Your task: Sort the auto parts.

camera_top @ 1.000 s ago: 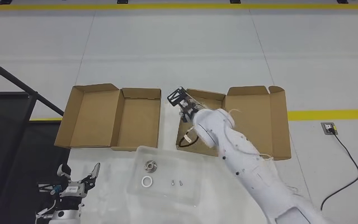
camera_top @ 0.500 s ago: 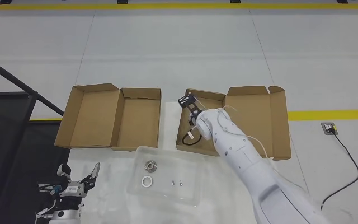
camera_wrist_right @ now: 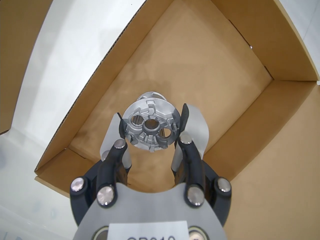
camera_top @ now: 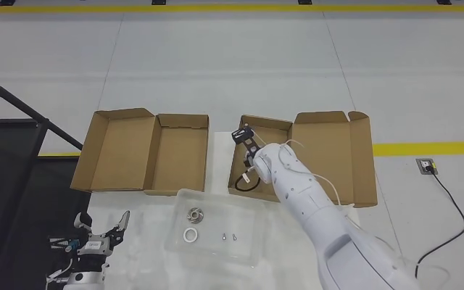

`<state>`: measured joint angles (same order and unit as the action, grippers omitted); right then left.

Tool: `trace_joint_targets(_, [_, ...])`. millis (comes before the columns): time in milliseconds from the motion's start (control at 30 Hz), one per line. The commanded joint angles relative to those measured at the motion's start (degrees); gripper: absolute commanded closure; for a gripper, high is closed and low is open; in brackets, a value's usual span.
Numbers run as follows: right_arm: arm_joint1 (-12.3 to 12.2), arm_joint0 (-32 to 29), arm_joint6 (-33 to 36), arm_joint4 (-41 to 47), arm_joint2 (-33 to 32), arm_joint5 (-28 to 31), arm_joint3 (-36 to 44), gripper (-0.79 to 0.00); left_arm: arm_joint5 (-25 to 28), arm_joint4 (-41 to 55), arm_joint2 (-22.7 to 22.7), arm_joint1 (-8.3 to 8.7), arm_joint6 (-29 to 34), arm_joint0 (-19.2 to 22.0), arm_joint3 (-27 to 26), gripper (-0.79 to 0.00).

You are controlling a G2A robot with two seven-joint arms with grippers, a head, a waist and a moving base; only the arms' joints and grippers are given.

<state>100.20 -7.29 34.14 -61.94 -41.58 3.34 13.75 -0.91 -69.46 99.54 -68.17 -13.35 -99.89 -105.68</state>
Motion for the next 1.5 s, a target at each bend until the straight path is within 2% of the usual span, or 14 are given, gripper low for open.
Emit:
trace_joint_targets(0, [0.23, 0.14, -0.20, 0.11, -0.06, 0.15, -0.68, -0.366, 0.00, 0.00, 0.00, 0.00, 0.00, 0.00, 0.00, -0.785])
trace_joint_targets(200, [0.65, 0.62, -0.86, 0.51, -0.42, 0.58, -2.02, -0.363, 0.00, 0.00, 0.00, 0.00, 0.00, 0.00, 0.00, -0.785])
trace_joint_targets(367, [0.69, 1.02, -1.43, 0.85, -0.86, 1.08, -2.50, -0.391, 0.00, 0.00, 0.00, 0.00, 0.00, 0.00, 0.00, -0.785])
trace_joint_targets(433, [0.72, 1.11, -1.22, 0.60, -0.84, 1.11, -2.58, -0.622, 0.00, 0.00, 0.00, 0.00, 0.00, 0.00, 0.00, -0.785])
trace_joint_targets(467, [0.74, 1.11, -1.17, 0.57, -0.87, 1.10, -2.56, -0.705, 0.00, 0.00, 0.00, 0.00, 0.00, 0.00, 0.00, -0.785])
trace_joint_targets(500, [0.76, 1.10, -1.15, 0.54, -0.91, 1.08, -2.56, -0.767, 0.00, 0.00, 0.00, 0.00, 0.00, 0.00, 0.00, -0.785])
trace_joint_targets(533, [0.78, 1.09, -1.06, 0.52, -0.94, 1.08, -2.58, -0.785, 0.00, 0.00, 0.00, 0.00, 0.00, 0.00, 0.00, -0.785])
trace_joint_targets(900, [0.58, 1.80, -3.10, 1.19, -2.03, 1.16, -1.74, -0.785, 0.00, 0.00, 0.00, 0.00, 0.00, 0.00, 0.00, -0.785])
trace_joint_targets(1167, [-0.55, 2.22, -6.17, 0.35, -3.00, 3.85, 2.70, -0.785, 0.00, 0.00, 0.00, 0.00, 0.00, 0.00, 0.00, -0.785])
trace_joint_targets(1333, [-1.94, -0.50, -6.56, -1.45, -3.69, 4.13, 10.14, -0.785, 0.00, 0.00, 0.00, 0.00, 0.00, 0.00, 0.00, -0.785])
trace_joint_targets(1467, [-4.32, -5.16, -4.26, -4.33, -5.53, 3.23, 21.49, -0.785, 0.00, 0.00, 0.00, 0.00, 0.00, 0.00, 0.00, -0.785])
